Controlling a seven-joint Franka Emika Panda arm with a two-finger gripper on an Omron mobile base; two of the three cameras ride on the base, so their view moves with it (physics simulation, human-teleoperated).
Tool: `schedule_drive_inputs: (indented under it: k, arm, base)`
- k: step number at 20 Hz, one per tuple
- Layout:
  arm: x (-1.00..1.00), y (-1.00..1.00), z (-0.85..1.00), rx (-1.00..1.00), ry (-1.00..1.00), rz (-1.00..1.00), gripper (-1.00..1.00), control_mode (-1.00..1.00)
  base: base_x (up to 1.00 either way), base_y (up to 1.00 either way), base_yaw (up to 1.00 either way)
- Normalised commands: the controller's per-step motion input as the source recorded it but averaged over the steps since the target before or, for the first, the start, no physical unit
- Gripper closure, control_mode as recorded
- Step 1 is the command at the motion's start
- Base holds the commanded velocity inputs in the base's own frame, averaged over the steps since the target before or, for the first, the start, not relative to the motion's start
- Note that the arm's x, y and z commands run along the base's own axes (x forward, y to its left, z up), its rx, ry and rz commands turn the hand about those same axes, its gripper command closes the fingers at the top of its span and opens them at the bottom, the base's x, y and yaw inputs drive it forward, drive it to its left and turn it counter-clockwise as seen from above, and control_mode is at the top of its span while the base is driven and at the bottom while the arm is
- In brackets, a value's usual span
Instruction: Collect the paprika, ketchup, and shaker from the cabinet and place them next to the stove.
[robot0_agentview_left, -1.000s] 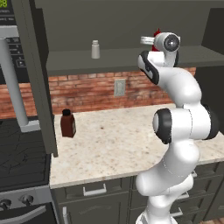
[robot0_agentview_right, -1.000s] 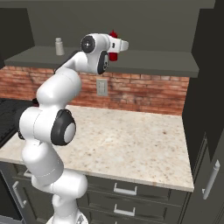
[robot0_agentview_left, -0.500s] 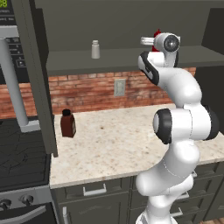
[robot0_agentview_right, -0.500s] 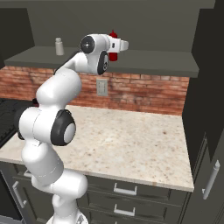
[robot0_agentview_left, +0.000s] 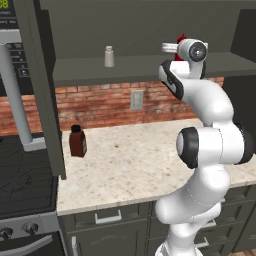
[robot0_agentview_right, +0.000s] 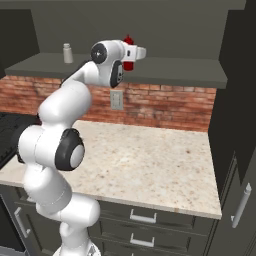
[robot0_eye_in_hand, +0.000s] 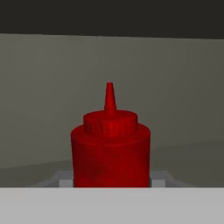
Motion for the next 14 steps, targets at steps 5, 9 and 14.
schedule_drive_inputs:
  k: [5, 9, 14]
  arm:
    - [-0.69, 0.0, -0.19, 0.0, -0.14, 0.0, 1.0, -1.0]
    - [-0.84, 0.0, -0.08, 0.0, -0.06, 0.0, 1.0, -1.0]
    - [-0.81, 0.25, 0.36, -0.04, -0.01, 0.06, 1.0, -1.0]
  base:
    - [0.0, 0.0, 0.0]
    - [0.0, 0.0, 0.0]
    - [0.0, 0.0, 0.0]
